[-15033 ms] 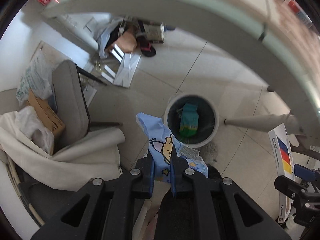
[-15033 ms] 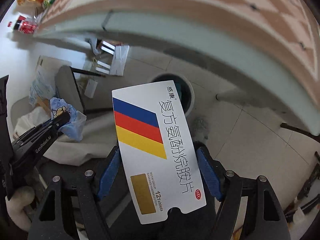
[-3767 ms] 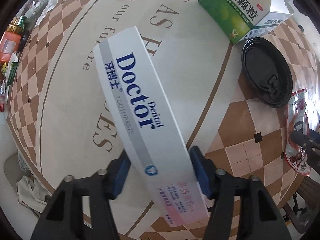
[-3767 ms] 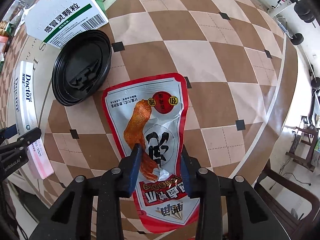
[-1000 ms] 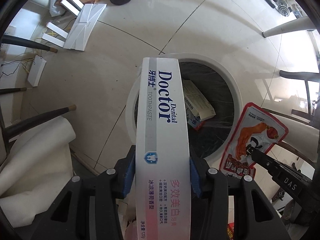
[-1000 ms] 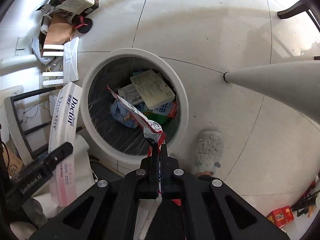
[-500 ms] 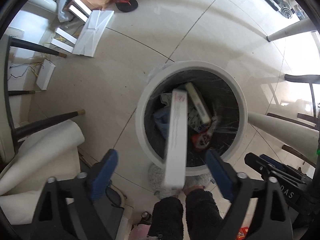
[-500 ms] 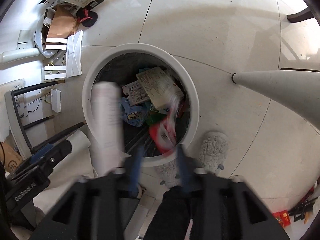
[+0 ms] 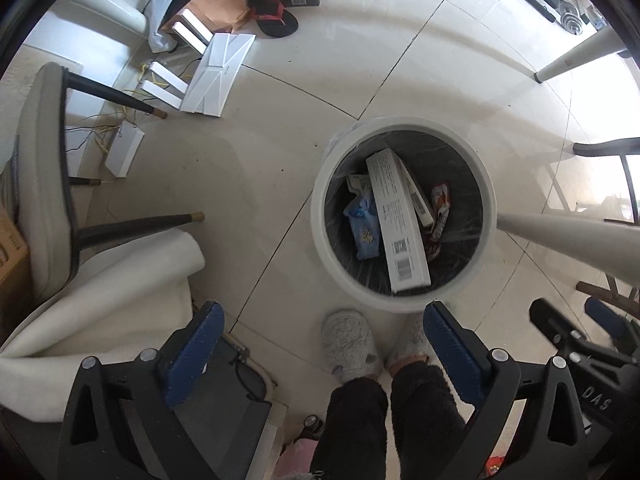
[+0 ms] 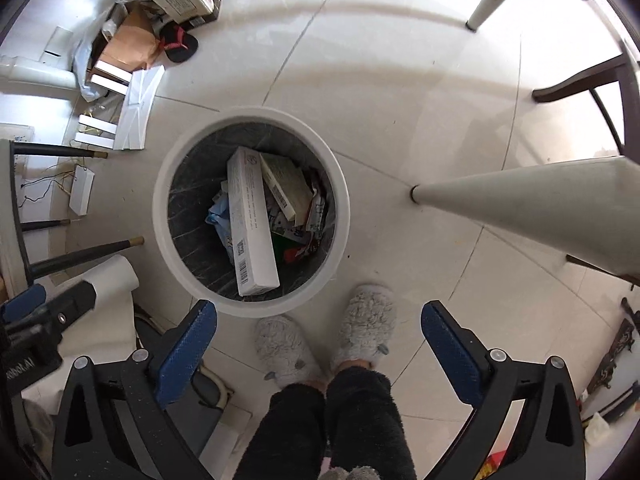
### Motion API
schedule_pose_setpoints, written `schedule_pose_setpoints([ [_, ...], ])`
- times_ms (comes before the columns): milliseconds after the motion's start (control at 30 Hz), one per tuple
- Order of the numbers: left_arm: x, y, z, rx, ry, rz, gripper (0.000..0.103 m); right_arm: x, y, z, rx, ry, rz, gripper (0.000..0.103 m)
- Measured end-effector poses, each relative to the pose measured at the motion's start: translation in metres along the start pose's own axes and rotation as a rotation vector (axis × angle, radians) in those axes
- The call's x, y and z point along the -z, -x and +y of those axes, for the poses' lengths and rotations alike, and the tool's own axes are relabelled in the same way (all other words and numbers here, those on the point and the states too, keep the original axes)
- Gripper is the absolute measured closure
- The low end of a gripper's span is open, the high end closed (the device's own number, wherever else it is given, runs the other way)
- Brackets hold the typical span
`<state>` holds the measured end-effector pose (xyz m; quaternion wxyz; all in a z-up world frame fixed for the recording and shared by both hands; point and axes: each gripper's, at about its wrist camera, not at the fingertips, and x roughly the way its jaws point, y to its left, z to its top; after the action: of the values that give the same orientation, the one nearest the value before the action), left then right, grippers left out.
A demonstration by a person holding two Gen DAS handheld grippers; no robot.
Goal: Collect trash
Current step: 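Move both tools back up over the table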
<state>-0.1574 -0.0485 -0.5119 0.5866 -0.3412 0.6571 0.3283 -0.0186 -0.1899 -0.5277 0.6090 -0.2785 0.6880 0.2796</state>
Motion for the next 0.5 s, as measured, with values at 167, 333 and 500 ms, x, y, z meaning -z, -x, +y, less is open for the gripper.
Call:
schedule_pose_setpoints([
  [167,0.025,0.039,0.007,0.003,-0.014,-0.008,0.001,0.018,0.048,0.003,-0.006,0.008,-0.027,0.0],
  [333,0.05,0.095,0.011,0.002,-0.038,-0.024,0.001,0.043,0.113,0.008,-0.015,0.024,-0.037,0.0],
  [500,0.074,0.157,0.019,0.02,-0.042,-0.061,0.001,0.068,0.185,0.01,-0.024,0.029,-0.066,0.0],
])
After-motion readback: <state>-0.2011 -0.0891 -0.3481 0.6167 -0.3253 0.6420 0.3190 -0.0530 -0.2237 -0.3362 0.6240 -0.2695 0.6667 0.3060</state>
